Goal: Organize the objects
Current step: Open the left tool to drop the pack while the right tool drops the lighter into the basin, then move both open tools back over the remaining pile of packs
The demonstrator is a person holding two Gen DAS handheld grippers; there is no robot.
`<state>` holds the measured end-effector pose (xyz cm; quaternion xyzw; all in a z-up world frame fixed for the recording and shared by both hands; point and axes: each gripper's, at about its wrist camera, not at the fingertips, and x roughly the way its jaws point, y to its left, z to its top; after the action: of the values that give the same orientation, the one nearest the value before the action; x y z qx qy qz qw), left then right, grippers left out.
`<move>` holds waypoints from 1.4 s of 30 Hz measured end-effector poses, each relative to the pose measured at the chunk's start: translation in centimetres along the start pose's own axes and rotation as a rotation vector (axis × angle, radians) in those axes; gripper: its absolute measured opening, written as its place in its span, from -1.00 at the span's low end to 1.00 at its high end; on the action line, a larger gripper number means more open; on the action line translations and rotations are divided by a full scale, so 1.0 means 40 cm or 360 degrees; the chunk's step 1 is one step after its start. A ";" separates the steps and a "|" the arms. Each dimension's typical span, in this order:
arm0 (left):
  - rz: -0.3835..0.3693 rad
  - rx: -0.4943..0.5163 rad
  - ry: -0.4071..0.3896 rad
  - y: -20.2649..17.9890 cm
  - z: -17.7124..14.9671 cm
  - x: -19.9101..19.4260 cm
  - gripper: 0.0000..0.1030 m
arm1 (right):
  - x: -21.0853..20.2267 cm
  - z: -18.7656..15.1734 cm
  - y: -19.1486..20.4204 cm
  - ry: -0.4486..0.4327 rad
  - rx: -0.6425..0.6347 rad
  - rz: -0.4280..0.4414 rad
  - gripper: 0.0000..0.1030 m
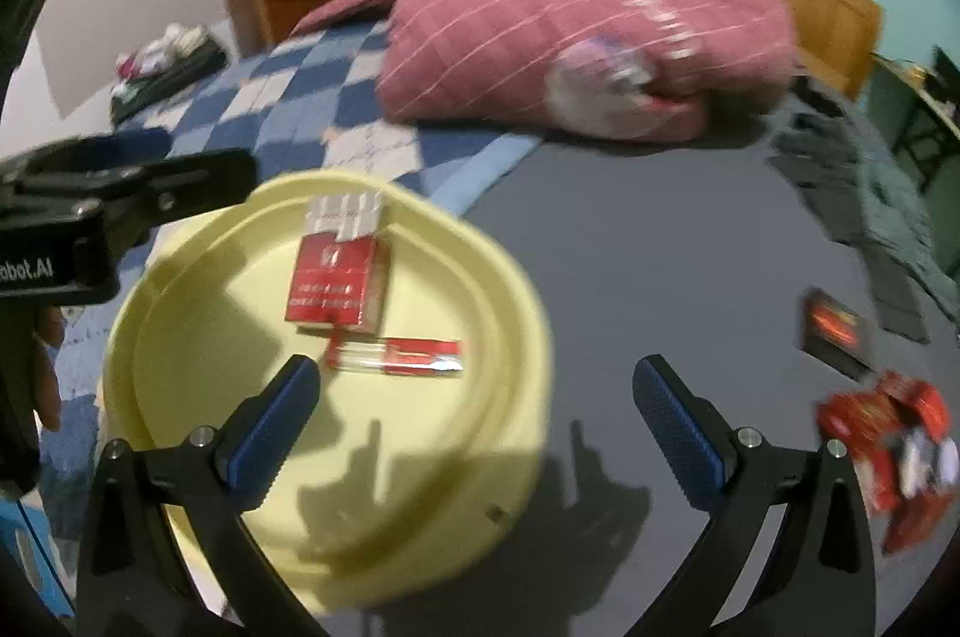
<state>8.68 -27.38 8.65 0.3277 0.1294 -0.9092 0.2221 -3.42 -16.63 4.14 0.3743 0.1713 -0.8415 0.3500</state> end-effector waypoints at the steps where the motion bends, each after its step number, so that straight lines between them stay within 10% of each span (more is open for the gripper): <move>1: 0.0007 -0.0005 -0.0030 -0.017 -0.013 -0.021 0.99 | -0.023 -0.009 -0.014 -0.0019 0.0024 -0.0026 1.00; 23: -0.0531 0.0307 0.0012 -0.671 -0.244 -0.052 0.99 | -0.436 -0.406 -0.584 -0.0152 0.0595 -0.0593 1.00; 33: -0.0569 0.0363 -0.0141 -0.716 -0.180 0.013 0.99 | -0.398 -0.451 -0.785 -0.0286 0.0792 -0.0662 1.00; 42: -0.0527 0.0340 0.0020 -0.726 -0.203 0.161 0.99 | -0.346 -0.473 -0.790 -0.0185 0.0733 -0.0615 1.00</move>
<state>-5.56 -1.12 0.97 0.3293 0.0858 -0.9397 0.0328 -9.87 22.16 2.83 0.3554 0.0236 -0.9292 0.0988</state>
